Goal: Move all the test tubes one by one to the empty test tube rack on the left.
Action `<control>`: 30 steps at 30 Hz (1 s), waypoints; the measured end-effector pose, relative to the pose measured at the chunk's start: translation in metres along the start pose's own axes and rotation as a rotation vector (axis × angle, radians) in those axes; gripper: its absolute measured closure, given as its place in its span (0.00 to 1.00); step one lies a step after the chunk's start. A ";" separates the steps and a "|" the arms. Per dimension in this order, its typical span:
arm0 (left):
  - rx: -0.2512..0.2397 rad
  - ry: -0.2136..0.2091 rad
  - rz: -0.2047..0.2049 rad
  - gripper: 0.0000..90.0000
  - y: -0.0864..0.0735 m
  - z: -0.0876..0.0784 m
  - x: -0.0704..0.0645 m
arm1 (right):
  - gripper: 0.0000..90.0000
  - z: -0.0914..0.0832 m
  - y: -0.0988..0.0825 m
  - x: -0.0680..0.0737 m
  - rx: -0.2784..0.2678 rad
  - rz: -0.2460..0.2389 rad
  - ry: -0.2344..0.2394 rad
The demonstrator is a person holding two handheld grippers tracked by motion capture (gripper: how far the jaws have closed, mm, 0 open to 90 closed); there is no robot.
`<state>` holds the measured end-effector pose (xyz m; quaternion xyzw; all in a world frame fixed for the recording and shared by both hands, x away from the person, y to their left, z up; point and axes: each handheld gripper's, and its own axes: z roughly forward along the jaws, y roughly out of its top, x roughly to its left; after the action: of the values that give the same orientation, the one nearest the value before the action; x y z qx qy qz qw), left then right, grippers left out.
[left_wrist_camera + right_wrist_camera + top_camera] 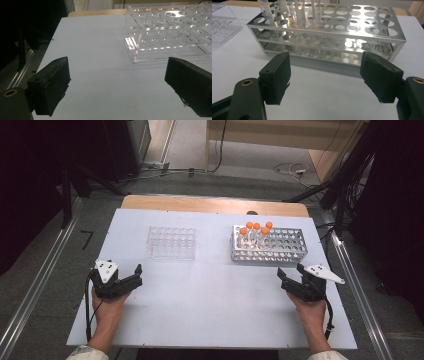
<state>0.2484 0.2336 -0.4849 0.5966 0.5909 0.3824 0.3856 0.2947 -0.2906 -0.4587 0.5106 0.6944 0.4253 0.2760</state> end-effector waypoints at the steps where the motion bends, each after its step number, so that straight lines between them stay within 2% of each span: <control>1: 0.001 0.000 0.001 0.07 0.000 0.000 0.000 | 0.26 0.001 0.001 0.001 -0.001 -0.002 0.003; 8: 0.004 0.000 0.001 0.08 0.000 0.000 0.001 | 0.24 0.010 0.013 0.008 -0.016 0.000 0.019; 13: 0.006 0.004 0.002 0.08 -0.001 0.000 0.000 | 0.24 0.022 0.022 0.017 -0.029 -0.019 0.030; 19: 0.006 0.005 -0.004 0.08 -0.001 0.000 0.002 | 0.31 0.036 0.028 0.025 -0.020 -0.039 0.033; 25: 0.002 0.009 -0.012 0.09 -0.001 0.000 0.003 | 0.41 0.048 0.035 0.026 -0.048 -0.013 0.045; 30: -0.004 0.009 -0.015 0.09 -0.001 -0.001 0.003 | 0.49 0.061 0.039 0.030 -0.061 -0.017 0.031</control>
<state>0.2471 0.2367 -0.4856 0.5894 0.5965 0.3834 0.3870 0.3535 -0.2388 -0.4527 0.4897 0.6896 0.4516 0.2841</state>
